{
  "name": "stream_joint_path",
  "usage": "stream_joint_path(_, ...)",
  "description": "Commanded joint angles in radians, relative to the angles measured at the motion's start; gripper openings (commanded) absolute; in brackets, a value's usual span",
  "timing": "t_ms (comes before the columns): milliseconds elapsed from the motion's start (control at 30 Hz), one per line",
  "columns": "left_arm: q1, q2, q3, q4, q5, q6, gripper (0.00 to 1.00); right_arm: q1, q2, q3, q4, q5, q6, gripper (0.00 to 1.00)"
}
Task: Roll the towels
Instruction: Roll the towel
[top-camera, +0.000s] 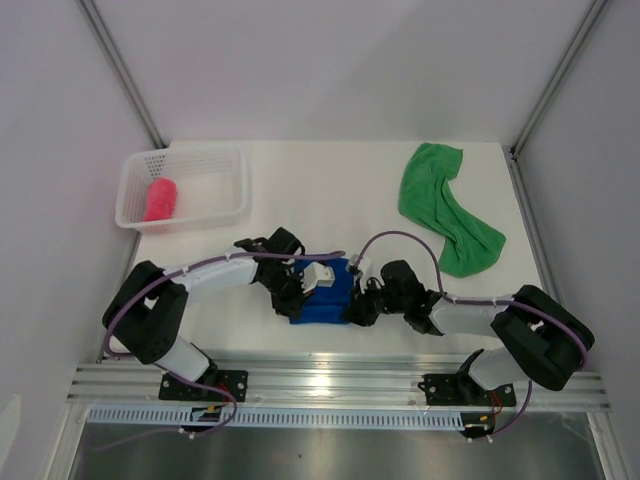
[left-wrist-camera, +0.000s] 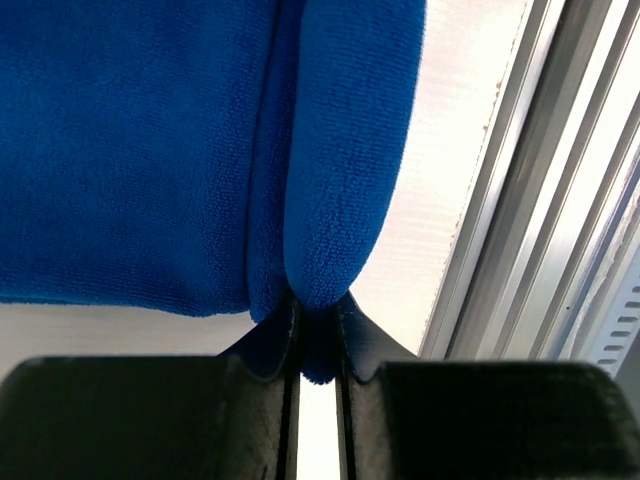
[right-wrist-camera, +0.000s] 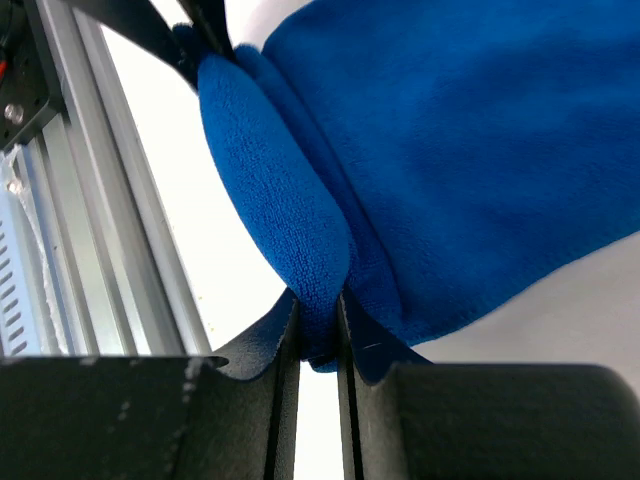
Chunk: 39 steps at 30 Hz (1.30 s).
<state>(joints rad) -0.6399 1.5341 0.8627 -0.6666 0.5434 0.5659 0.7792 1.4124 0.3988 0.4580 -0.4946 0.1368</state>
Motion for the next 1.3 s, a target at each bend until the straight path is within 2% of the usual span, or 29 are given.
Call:
stream_joint_path(0,0.006,-0.057,-0.025,-0.033,0.004,-0.014,0.09,0.048,-0.019,0.048,-0.13,-0.004,-0.025,0.0)
stream_joint_path(133,0.011,-0.109,-0.044,-0.085,0.076,-0.011,0.07,0.063,-0.069,0.02,-0.12,-0.031,0.046,0.0)
stream_joint_path(233,0.023,-0.118,-0.04,-0.073,0.11,-0.03,0.15,0.058,-0.064,0.018,-0.131,-0.055,0.079,0.0)
stream_joint_path(400,0.066,-0.042,0.016,-0.013,0.03,-0.08,0.23,0.014,0.012,0.046,-0.108,-0.064,0.128,0.0)
stream_joint_path(467,0.086,-0.031,0.041,-0.001,0.007,-0.096,0.31,-0.015,0.046,0.055,-0.087,-0.071,0.156,0.0)
stream_joint_path(567,0.094,-0.022,0.048,0.007,-0.011,-0.1,0.38,-0.041,0.072,0.083,-0.094,-0.098,0.156,0.0)
stream_joint_path(833,0.097,-0.014,0.055,0.055,-0.082,-0.133,0.42,-0.095,0.135,0.15,-0.14,-0.12,0.156,0.0)
stream_joint_path(1067,0.097,-0.124,0.11,0.012,-0.172,-0.089,0.48,-0.13,0.214,0.202,-0.174,-0.141,0.188,0.0)
stream_joint_path(1267,0.091,-0.19,0.185,-0.039,-0.155,-0.061,0.5,-0.158,0.246,0.218,-0.183,-0.156,0.228,0.0)
